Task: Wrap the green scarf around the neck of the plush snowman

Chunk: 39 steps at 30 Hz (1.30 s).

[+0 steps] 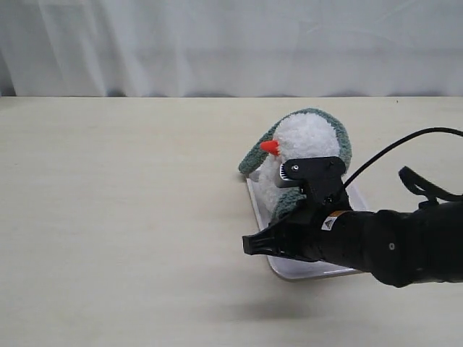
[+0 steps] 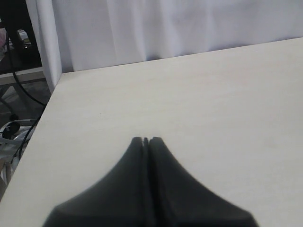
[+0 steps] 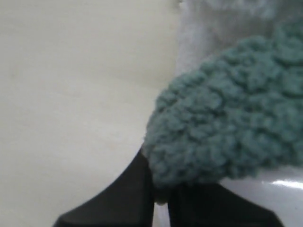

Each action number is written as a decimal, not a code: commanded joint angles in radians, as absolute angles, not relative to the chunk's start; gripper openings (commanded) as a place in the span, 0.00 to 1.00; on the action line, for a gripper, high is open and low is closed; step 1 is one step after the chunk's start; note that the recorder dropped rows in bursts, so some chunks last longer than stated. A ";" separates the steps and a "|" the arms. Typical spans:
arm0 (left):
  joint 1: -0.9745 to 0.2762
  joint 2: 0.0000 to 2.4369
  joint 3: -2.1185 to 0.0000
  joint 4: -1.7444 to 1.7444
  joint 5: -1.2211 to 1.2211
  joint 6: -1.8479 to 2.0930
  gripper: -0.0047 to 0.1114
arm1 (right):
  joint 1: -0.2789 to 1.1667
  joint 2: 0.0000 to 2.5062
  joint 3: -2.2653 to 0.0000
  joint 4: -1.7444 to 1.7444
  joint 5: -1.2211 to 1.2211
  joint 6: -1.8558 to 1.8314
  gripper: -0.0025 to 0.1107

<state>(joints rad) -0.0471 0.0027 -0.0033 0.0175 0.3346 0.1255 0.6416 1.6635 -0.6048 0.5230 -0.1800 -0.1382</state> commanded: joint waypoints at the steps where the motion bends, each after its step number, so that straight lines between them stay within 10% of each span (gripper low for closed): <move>1: -0.046 0.000 0.000 0.014 0.323 0.125 0.04 | 0.643 1.611 -0.605 0.501 -0.173 -0.140 0.26; 6: -0.046 0.000 0.000 0.014 0.323 0.125 0.04 | 0.643 1.454 -0.605 0.501 0.013 -0.142 0.55; 19: -0.046 0.000 0.000 0.014 0.323 0.125 0.04 | 0.643 1.283 -0.719 0.572 0.453 -0.226 0.56; 27: -0.046 0.000 0.000 0.014 0.323 0.125 0.04 | 0.639 1.277 -0.956 -0.031 0.482 0.149 0.06; 39: -0.046 0.000 0.000 0.014 0.323 0.125 0.04 | 0.355 1.416 -1.092 -0.346 0.644 0.452 0.06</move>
<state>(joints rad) -0.0471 0.0027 -0.0033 0.0175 0.3346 0.1255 0.3986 1.3594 -1.0863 -0.3336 0.6307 0.4423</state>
